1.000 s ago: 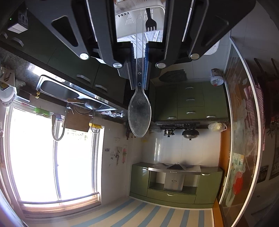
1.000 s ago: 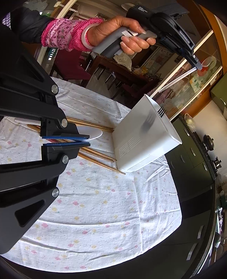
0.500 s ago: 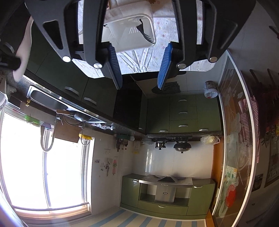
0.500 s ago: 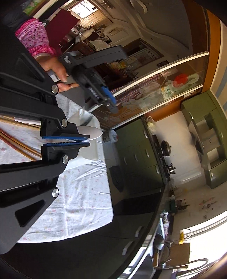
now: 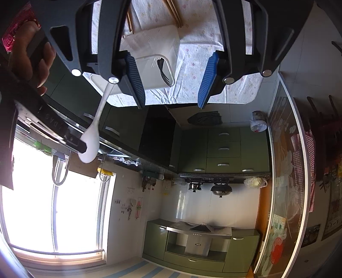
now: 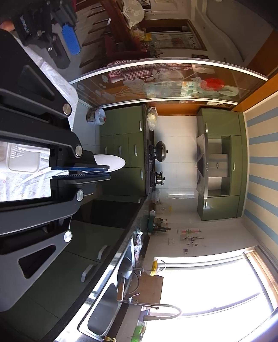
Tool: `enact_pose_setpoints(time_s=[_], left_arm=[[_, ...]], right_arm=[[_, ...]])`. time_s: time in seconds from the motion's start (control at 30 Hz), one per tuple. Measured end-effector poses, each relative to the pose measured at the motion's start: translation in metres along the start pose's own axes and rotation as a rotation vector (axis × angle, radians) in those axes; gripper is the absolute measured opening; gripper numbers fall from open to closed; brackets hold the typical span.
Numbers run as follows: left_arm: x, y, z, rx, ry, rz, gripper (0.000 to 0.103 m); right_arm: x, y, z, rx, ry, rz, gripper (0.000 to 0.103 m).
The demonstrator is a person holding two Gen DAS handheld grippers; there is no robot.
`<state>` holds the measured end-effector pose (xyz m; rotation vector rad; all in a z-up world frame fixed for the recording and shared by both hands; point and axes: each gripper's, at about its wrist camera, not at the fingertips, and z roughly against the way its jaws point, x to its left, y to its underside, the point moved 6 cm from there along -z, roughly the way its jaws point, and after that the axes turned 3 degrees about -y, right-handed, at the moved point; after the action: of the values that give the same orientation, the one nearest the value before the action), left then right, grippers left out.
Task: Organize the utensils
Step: 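Carry the white spoon over the basket and open the right tool, then lower the left tool onto a wooden chopstick and close on it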
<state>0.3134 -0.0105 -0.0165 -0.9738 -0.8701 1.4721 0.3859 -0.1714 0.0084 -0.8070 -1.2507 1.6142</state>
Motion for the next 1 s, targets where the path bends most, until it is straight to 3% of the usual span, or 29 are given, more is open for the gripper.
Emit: enact_pose_setpoints(time_s=[0.13, 0.2, 0.33, 0.4, 0.63, 0.77, 1.0], left_arm=[[-0.001, 0.010, 0.002, 0.036, 0.001, -0.019, 0.049], [-0.001, 0.017, 0.002, 0.060, 0.001, -0.025, 0.049], [-0.003, 0.032, 0.000, 0.143, 0.004, -0.018, 0.050], [0.000, 0.044, -0.001, 0.197, -0.012, -0.004, 0.055], [0.015, 0.116, -0.020, 0.473, -0.102, 0.018, 0.055], [0.023, 0.158, -0.036, 0.642, -0.152, 0.052, 0.045], [0.030, 0.186, -0.056, 0.751, -0.243, 0.052, 0.041]], right_arm=[[0.001, 0.028, -0.016, 0.076, -0.034, -0.003, 0.006], [0.000, 0.036, -0.016, 0.106, -0.060, -0.014, 0.015], [-0.009, 0.047, 0.011, 0.118, -0.092, -0.063, 0.017], [-0.014, 0.053, 0.030, 0.130, -0.095, -0.094, 0.018], [-0.042, 0.106, 0.090, 0.226, -0.114, -0.164, 0.018], [-0.057, 0.135, 0.108, 0.277, -0.115, -0.207, 0.018], [-0.073, 0.153, 0.118, 0.313, -0.134, -0.259, 0.024]])
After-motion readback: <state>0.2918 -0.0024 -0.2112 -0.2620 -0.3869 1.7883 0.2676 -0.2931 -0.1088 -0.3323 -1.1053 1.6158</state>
